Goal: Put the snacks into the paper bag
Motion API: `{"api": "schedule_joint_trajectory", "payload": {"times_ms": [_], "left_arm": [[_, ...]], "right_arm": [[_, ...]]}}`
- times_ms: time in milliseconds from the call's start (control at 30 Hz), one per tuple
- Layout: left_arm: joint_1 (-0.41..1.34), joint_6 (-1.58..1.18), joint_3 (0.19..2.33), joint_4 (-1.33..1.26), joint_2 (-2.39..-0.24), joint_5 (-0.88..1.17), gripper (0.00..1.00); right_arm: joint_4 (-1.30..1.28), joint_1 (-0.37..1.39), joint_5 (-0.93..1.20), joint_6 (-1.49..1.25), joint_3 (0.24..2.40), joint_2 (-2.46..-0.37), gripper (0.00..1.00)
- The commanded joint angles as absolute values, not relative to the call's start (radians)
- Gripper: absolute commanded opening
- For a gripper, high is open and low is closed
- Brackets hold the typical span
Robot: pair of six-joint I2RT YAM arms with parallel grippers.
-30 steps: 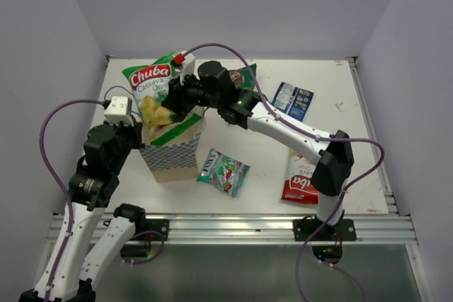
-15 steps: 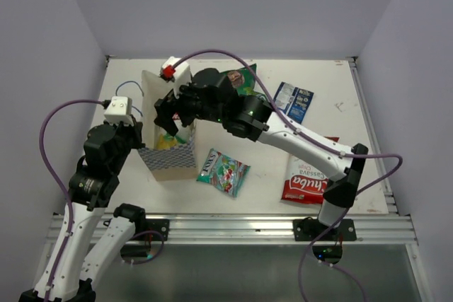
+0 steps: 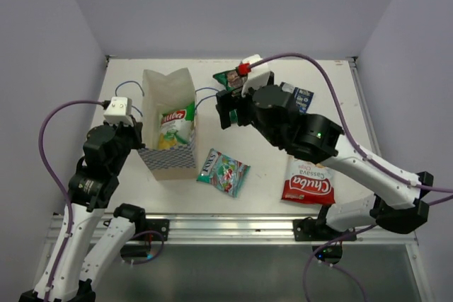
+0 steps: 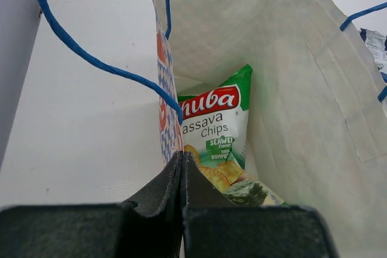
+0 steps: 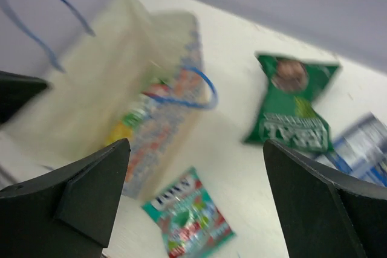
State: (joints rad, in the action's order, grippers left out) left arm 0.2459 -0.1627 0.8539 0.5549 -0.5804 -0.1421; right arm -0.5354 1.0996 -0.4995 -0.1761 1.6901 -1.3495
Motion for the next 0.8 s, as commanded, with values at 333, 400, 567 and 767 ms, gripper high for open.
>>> {"api": "schedule_joint_trajectory", "payload": {"times_ms": [333, 400, 567, 767], "left_arm": [[0.265, -0.146, 0.839, 0.509, -0.537, -0.123, 0.00], [0.270, -0.147, 0.836, 0.511, -0.519, -0.123, 0.00], [0.302, -0.143, 0.830, 0.515, -0.485, -0.136, 0.00], [0.331, -0.140, 0.824, 0.514, -0.462, -0.161, 0.00]], "right_arm": [[-1.318, 1.008, -0.904, -1.110, 1.275, -1.541, 0.99], [-1.238, 0.980, -0.858, -1.143, 1.168, -1.555, 0.99], [-1.022, 0.891, -0.721, -1.173, 0.936, -1.511, 0.98], [-0.993, 0.853, -0.716, -1.174, 0.873, -1.490, 0.98]]}}
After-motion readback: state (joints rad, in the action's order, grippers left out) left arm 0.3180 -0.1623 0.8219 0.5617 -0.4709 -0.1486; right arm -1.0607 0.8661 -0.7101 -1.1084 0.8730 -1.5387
